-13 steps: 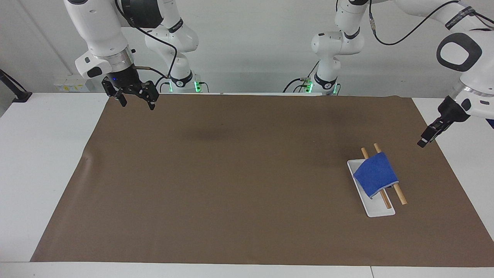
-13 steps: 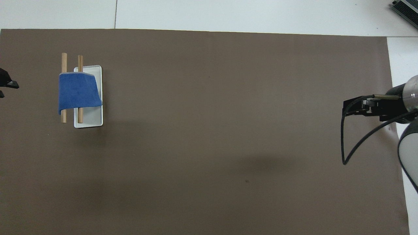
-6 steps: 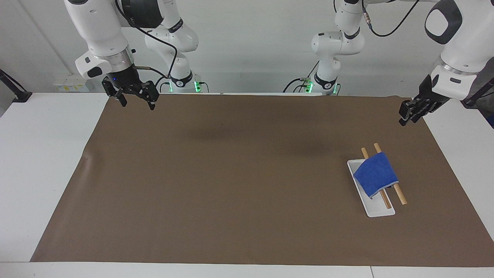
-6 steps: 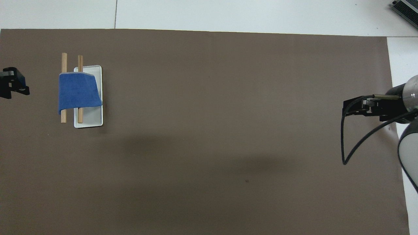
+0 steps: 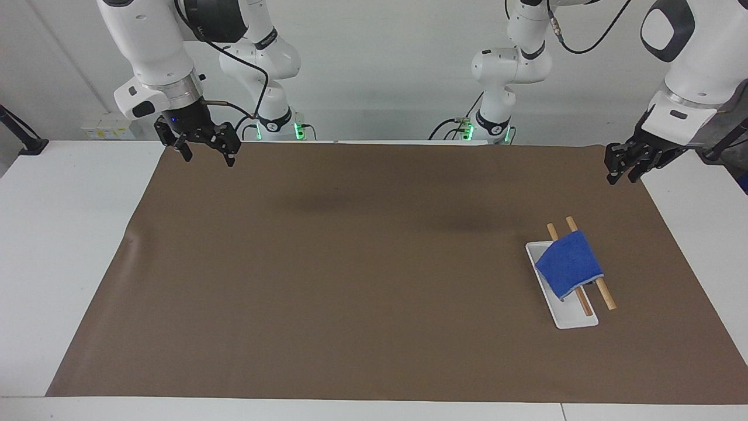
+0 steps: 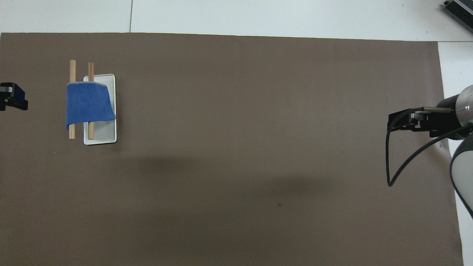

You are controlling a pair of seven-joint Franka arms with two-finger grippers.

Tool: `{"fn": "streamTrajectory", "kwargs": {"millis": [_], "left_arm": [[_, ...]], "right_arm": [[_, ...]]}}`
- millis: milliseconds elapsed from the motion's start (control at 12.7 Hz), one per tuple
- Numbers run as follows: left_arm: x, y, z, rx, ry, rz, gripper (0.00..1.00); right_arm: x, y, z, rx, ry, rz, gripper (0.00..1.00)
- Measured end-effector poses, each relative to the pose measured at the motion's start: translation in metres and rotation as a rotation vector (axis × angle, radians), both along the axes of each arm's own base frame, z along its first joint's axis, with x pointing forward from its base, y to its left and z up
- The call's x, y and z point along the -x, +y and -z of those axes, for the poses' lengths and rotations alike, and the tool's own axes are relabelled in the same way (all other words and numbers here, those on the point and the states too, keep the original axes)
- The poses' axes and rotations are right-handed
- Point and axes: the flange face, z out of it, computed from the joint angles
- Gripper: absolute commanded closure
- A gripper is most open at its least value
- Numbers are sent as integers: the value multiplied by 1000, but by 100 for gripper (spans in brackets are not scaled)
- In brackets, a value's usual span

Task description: Right arm passes towel to left arm to hang

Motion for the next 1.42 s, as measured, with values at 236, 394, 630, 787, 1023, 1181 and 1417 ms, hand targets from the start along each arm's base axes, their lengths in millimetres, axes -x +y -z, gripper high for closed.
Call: {"fn": "streamTrajectory", "kwargs": {"millis": [236, 394, 630, 787, 1023, 1181, 1417], "left_arm": [[-4, -2, -5, 1, -46, 11, 0], [-8, -2, -4, 1, -75, 15, 0], [-15, -4, 4, 2, -124, 21, 0], [-15, -5, 6, 2, -131, 24, 0], [-13, -6, 7, 10, -132, 26, 0], [-12, -7, 9, 17, -126, 25, 0], [-9, -11, 11, 21, -121, 32, 0]], "right_arm": [[0, 0, 0, 0, 0, 0, 0], [0, 0, 0, 0, 0, 0, 0], [0, 0, 0, 0, 0, 0, 0], [0, 0, 0, 0, 0, 0, 0], [0, 0, 0, 0, 0, 0, 0], [0, 0, 0, 0, 0, 0, 0], [0, 0, 0, 0, 2, 0, 0]]}}
